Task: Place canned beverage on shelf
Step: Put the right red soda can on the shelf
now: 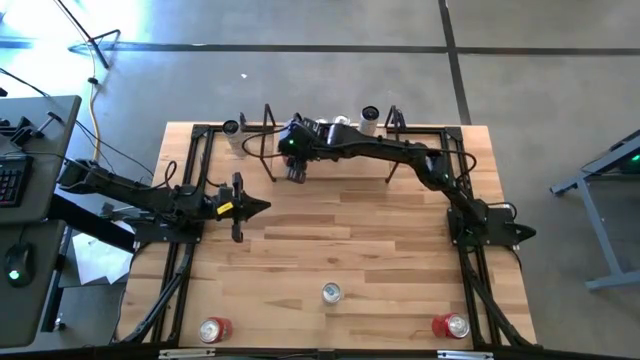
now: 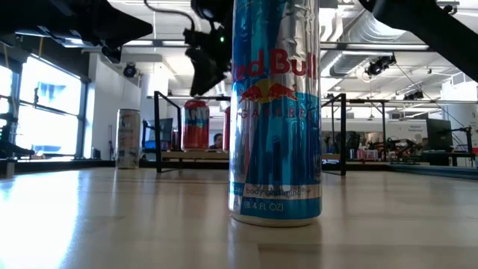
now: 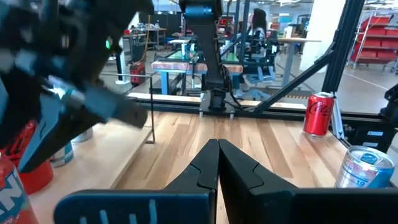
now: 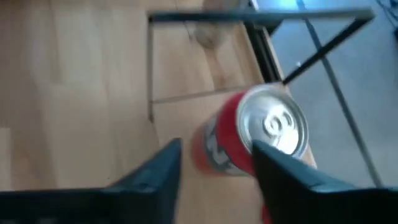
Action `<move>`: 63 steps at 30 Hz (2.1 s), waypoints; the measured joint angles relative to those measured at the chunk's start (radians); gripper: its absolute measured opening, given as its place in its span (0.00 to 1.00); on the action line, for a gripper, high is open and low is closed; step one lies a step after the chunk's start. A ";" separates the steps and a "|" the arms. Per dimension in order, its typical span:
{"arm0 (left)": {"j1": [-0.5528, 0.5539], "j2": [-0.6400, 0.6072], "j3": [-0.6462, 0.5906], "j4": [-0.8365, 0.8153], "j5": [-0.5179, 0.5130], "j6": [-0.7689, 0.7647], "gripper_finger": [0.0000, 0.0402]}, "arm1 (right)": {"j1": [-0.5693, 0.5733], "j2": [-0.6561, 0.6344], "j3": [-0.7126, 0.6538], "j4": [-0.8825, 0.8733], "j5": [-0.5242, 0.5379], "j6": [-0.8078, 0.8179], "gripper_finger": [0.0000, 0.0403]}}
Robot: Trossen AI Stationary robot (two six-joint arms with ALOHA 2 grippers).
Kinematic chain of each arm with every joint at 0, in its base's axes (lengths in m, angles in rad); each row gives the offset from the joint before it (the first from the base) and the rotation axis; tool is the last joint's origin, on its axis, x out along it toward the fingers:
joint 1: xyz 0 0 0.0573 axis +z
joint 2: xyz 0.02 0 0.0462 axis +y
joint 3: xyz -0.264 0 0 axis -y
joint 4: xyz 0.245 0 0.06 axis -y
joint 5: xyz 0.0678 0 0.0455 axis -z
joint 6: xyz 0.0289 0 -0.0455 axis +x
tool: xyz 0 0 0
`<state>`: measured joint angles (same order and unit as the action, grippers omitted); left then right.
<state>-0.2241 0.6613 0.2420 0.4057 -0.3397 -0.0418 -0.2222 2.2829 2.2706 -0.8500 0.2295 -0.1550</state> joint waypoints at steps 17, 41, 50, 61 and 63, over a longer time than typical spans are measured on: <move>0.000 0.000 0.000 -0.011 0.000 0.035 0.00 | -0.028 0.000 -0.329 0.417 0.032 0.023 0.01; 0.000 0.000 0.000 -0.011 0.000 0.038 0.00 | -0.086 0.001 -0.294 0.472 -0.003 -0.010 0.00; 0.000 0.000 0.000 -0.013 0.000 0.044 0.00 | -0.064 -0.010 -0.293 0.399 -0.001 -0.011 0.00; 0.000 0.000 0.000 -0.012 -0.001 0.045 0.00 | -0.060 -0.032 -0.291 0.277 0.153 0.046 0.00; 0.000 0.000 0.000 -0.012 -0.001 0.045 0.00 | -0.067 -0.032 -0.291 0.282 0.161 0.051 0.00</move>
<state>-0.2241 0.6609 0.2417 0.3939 -0.3405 0.0036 -0.2893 2.2508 1.9793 -0.5682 0.3909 -0.1036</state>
